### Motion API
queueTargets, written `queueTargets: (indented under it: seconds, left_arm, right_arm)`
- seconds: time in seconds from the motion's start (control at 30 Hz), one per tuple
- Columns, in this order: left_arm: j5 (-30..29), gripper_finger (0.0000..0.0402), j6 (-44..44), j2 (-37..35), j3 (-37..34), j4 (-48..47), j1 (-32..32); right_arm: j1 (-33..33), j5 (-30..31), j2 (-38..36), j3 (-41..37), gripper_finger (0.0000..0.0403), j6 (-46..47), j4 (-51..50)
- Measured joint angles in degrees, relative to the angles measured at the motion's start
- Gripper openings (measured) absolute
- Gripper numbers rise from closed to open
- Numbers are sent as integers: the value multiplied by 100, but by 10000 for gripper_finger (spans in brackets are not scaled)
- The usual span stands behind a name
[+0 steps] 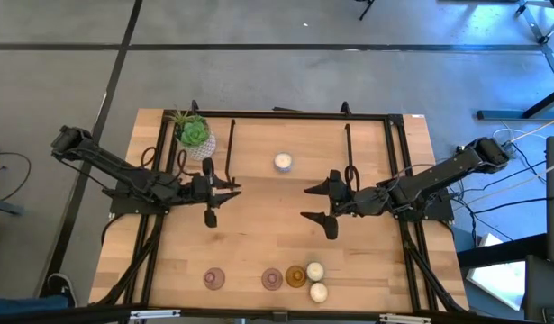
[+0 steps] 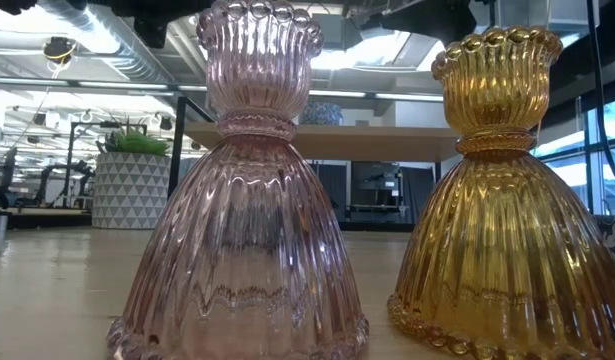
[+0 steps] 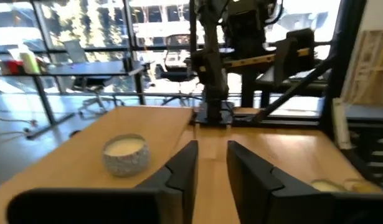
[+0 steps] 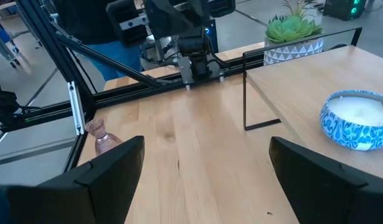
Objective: Pick & Place candle stick holders
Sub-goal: Adjust the light blue scented candle on the shelf
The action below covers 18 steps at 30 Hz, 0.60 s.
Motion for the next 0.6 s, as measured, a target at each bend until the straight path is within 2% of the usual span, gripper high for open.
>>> queueTargets:
  seconds: [0.2, 0.3, 0.47, 0.6]
  left_arm:
    - [-305, 98, 466, 409, 14, 574, 561]
    - [-31, 94, 503, 757, 256, 361, 1042]
    - [840, 88, 385, 1652, 1177, -878, 1774]
    - [1009, 87, 461, 2376, 2069, -2048, 2085]
  right_arm:
    - [0, -17, 1, 0, 346, -1, 118]
    - [-1, -17, 1, 0, 346, 3, 123]
    - [-2, -17, 1, 0, 346, 41, 125]
    - [0, -20, 1, 0, 346, 41, 122]
